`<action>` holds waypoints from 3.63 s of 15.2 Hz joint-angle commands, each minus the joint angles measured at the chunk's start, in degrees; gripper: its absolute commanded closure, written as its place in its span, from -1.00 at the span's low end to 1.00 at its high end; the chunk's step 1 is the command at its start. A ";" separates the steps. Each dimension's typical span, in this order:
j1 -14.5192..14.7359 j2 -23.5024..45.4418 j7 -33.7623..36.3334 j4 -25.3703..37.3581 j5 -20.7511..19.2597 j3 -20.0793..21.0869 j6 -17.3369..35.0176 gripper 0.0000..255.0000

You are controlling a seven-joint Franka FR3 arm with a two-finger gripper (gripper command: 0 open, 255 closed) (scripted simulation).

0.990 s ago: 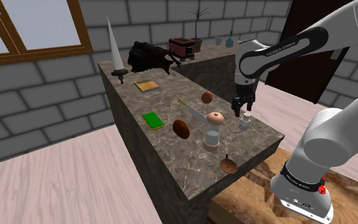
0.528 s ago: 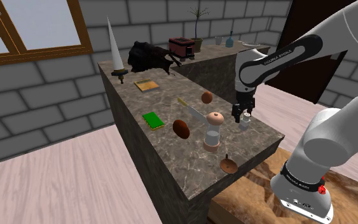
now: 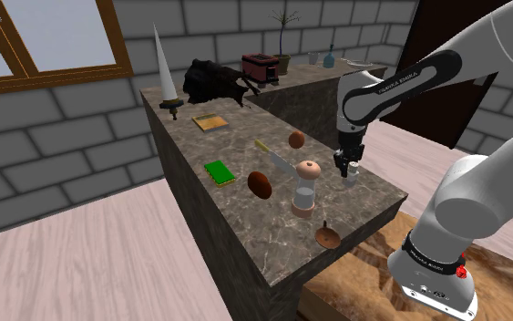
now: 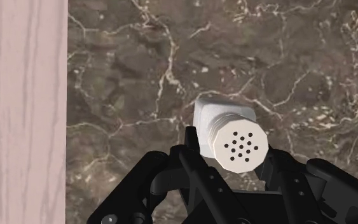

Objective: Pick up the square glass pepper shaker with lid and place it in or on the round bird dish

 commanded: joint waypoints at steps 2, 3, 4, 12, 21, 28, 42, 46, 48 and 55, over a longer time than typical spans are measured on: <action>-0.01 0.01 0.00 -0.02 -0.01 -0.01 0.00 1.00; 0.00 0.00 0.00 -0.03 -0.01 0.00 0.00 1.00; 0.00 0.00 0.01 -0.04 -0.01 0.00 0.01 1.00; -0.10 -2.34 0.12 1.57 0.07 0.53 -3.93 1.00; -0.14 -6.39 0.25 5.93 0.49 1.67 -12.31 1.00; -0.08 -8.28 0.25 9.50 0.88 2.40 -17.76 1.00; 10.88 -17.51 19.92 3.12 15.65 19.33 -20.49 1.00; 14.43 -16.94 25.64 3.87 20.42 24.34 -20.04 1.00; 16.10 -16.10 28.47 4.67 22.67 26.83 -19.59 1.00; 17.11 -14.03 29.38 1.48 24.50 28.84 -14.11 1.00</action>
